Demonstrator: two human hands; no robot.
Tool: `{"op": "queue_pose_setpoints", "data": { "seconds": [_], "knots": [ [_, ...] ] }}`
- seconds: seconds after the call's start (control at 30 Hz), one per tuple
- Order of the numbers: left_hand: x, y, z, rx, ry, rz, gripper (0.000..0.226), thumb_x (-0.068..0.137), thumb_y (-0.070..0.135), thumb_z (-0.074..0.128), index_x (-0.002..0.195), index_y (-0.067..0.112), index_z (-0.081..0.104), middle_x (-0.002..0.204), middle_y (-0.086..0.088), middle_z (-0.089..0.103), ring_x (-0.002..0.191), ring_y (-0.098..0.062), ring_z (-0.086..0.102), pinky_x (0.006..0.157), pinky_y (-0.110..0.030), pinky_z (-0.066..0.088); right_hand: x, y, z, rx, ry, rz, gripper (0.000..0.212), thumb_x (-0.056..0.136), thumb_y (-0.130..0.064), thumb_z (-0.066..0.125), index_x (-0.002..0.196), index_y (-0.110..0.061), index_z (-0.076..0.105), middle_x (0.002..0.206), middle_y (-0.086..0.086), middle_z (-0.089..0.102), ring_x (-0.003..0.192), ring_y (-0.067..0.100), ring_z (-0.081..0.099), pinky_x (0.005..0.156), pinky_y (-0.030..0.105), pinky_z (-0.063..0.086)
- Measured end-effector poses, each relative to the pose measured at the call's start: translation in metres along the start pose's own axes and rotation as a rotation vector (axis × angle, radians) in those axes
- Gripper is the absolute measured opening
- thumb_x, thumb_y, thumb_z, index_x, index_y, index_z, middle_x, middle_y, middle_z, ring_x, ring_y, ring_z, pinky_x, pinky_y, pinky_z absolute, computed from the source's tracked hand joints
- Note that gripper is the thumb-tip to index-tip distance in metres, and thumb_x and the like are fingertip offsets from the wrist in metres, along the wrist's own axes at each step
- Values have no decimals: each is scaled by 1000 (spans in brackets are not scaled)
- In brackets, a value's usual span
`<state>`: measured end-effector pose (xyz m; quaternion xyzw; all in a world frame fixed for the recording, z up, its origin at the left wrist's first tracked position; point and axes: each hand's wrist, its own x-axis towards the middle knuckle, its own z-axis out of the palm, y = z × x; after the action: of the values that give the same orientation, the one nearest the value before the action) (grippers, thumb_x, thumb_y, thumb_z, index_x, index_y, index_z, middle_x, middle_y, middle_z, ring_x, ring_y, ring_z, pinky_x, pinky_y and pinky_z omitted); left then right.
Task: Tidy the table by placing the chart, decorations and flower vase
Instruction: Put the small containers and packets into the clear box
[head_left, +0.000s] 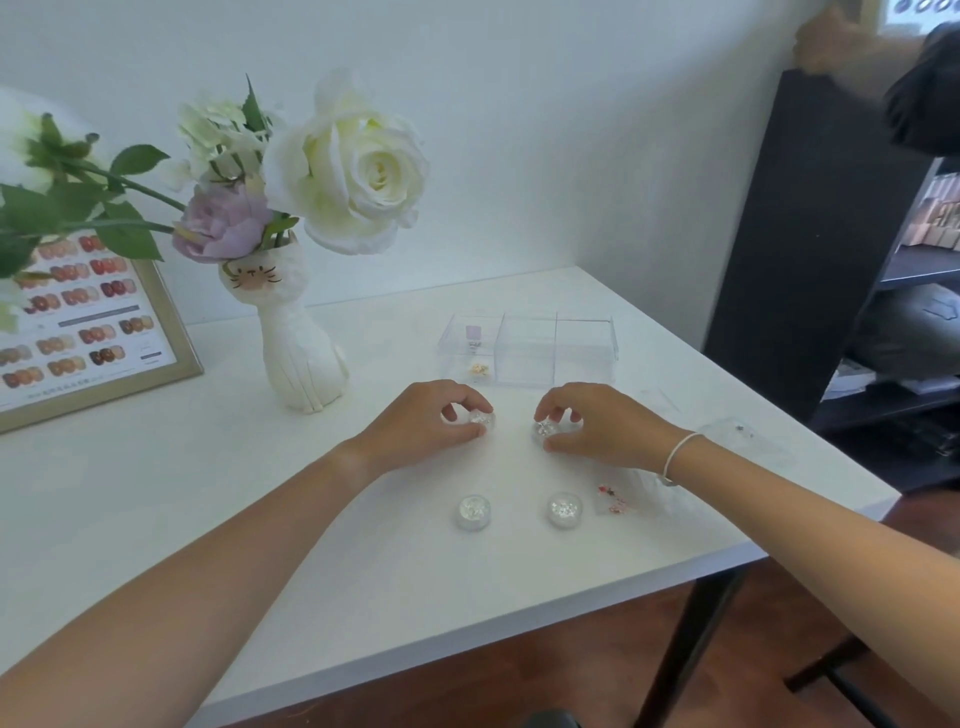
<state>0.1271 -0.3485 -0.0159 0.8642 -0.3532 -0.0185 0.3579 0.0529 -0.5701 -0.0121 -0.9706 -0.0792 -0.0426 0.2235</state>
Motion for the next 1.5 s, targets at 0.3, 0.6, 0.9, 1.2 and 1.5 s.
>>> {"op": "queue_pose_setpoints", "data": {
  "seconds": [0.3,0.6,0.9,1.2,1.5],
  "knots": [
    [38,26,-20,-13,121,59,10,78,29,70,80,37,65,99,12,67,71,-8,53,62,-2,38,2,8,-10,63,22,-4,14,81,-32,63,93,-33,56,98,-10,59,87,13,53,73,22,40],
    [102,35,-24,31,89,39,6,80,29,67,86,28,66,96,12,65,56,6,50,55,0,36,11,25,-45,110,125,15,14,80,-29,65,89,-36,57,102,-8,63,86,12,54,69,15,40],
    [151,19,-7,228,-70,-28,17,81,23,65,95,15,69,109,-2,65,70,1,49,59,-15,38,35,38,-66,133,187,12,14,80,-31,65,89,-38,57,101,-11,63,85,7,52,69,15,41],
    [172,18,-5,517,-184,-17,17,80,21,64,97,16,67,112,0,63,89,-12,50,70,-25,39,57,39,-69,159,210,-5,12,78,-31,67,85,-36,58,97,-11,63,81,6,51,62,8,39],
    [172,17,-4,574,-190,-26,22,82,26,63,101,18,70,111,3,64,88,-12,57,71,-25,41,91,30,-65,206,225,33,16,77,-35,68,70,-33,53,81,-19,56,66,2,50,51,1,36]
  ]
}}
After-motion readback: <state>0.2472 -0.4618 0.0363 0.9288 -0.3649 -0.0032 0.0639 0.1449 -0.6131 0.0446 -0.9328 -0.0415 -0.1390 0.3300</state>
